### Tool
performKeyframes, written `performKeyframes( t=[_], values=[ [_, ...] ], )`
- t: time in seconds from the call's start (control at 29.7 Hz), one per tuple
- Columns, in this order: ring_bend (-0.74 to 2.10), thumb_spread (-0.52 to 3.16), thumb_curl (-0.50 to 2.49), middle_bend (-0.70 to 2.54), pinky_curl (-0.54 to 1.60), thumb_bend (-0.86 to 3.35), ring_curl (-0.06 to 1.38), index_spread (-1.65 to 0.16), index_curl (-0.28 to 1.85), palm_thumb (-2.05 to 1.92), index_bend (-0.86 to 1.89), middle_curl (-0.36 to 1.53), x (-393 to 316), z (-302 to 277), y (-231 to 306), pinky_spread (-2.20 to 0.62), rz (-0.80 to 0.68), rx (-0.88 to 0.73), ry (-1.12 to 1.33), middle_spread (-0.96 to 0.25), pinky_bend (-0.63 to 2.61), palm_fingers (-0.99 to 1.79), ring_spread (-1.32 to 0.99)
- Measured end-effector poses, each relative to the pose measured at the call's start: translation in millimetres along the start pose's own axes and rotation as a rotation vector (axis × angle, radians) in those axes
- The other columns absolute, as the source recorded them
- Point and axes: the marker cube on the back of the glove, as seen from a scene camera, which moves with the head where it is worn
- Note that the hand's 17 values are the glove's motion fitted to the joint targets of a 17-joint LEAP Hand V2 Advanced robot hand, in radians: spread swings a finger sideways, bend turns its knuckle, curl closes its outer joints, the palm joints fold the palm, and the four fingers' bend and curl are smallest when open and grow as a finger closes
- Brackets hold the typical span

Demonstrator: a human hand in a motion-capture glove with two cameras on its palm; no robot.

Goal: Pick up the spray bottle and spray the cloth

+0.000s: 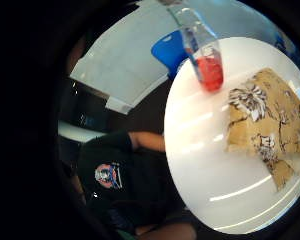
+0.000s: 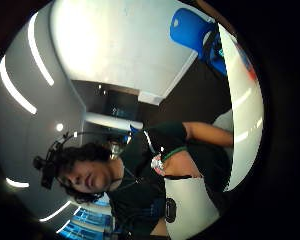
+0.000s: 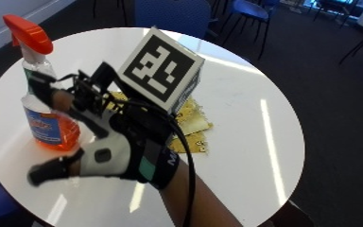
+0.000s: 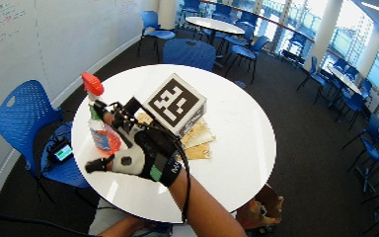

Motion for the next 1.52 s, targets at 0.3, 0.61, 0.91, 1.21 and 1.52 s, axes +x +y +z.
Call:
performKeyframes(
  t=[0.3,0.61,0.91,1.21,1.52],
  values=[
    [0.24,0.91,0.42,0.30,0.30,-0.05,0.29,-0.44,0.32,0.51,0.17,0.36,-8.1,21.9,28.6,0.19,-0.036,-0.108,0.223,-0.15,0.18,0.19,-0.10],
    [0.17,0.92,0.39,0.29,0.30,-0.04,0.27,-0.46,0.33,0.49,0.20,0.35,-15.6,26.0,42.0,0.19,-0.049,-0.137,0.300,-0.14,0.17,0.20,-0.07],
    [0.16,0.92,0.37,0.30,0.28,-0.03,0.24,-0.46,0.35,0.50,0.22,0.35,-14.0,28.9,43.2,0.19,-0.049,-0.152,0.327,-0.13,0.17,0.20,-0.06],
    [0.16,0.93,0.36,0.30,0.27,-0.03,0.23,-0.46,0.36,0.51,0.23,0.35,-17.7,27.7,43.5,0.19,-0.064,-0.141,0.338,-0.12,0.16,0.21,-0.06],
    [0.16,0.94,0.35,0.32,0.26,-0.03,0.21,-0.46,0.37,0.52,0.25,0.35,-19.3,26.6,44.7,0.19,-0.055,-0.159,0.353,-0.11,0.15,0.23,-0.05]
  ],
)
